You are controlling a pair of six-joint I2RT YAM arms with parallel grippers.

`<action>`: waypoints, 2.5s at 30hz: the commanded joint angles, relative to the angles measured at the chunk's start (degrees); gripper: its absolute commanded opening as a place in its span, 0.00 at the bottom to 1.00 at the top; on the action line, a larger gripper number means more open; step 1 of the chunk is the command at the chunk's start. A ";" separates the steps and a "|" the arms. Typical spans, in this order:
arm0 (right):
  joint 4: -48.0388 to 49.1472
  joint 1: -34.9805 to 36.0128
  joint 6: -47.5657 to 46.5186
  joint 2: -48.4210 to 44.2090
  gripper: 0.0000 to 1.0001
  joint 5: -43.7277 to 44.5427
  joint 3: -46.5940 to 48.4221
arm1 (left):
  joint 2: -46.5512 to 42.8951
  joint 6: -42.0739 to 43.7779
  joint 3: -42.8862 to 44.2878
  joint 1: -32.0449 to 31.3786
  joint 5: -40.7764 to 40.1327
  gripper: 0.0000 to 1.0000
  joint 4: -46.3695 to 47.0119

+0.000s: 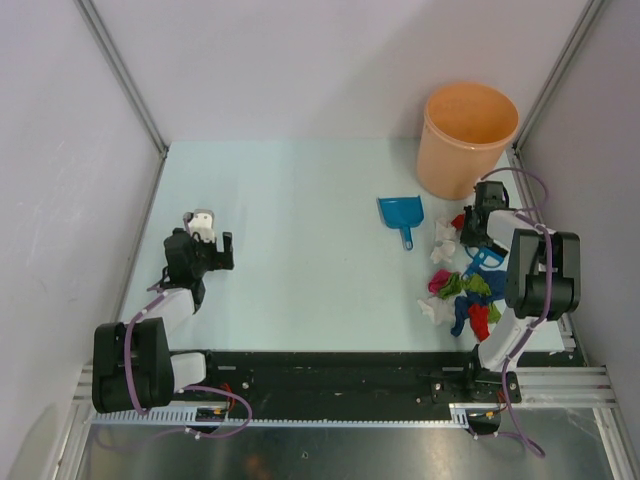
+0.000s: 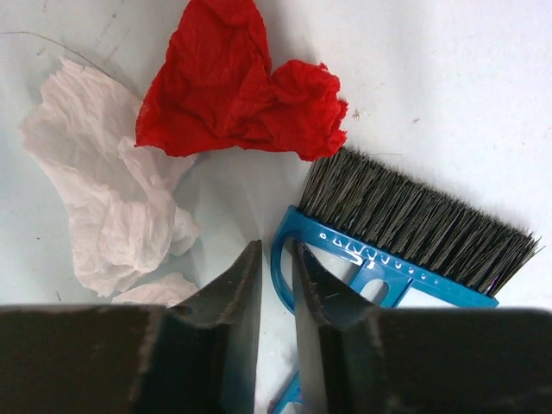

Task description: Sweep away the paper scraps from the table

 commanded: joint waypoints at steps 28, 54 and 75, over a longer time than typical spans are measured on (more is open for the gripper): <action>3.03 0.11 15.34 -31.96 0.00 6.30 -2.88 | 2.44 2.27 6.11 1.12 12.30 1.00 -3.99; 38.98 37.55 71.79 -35.05 0.00 20.01 -13.69 | 1.47 3.94 43.99 -47.12 10.33 1.00 -35.82; 42.94 40.45 75.22 -33.47 0.00 17.20 -14.83 | 13.34 6.14 53.41 -50.47 4.25 0.38 -36.17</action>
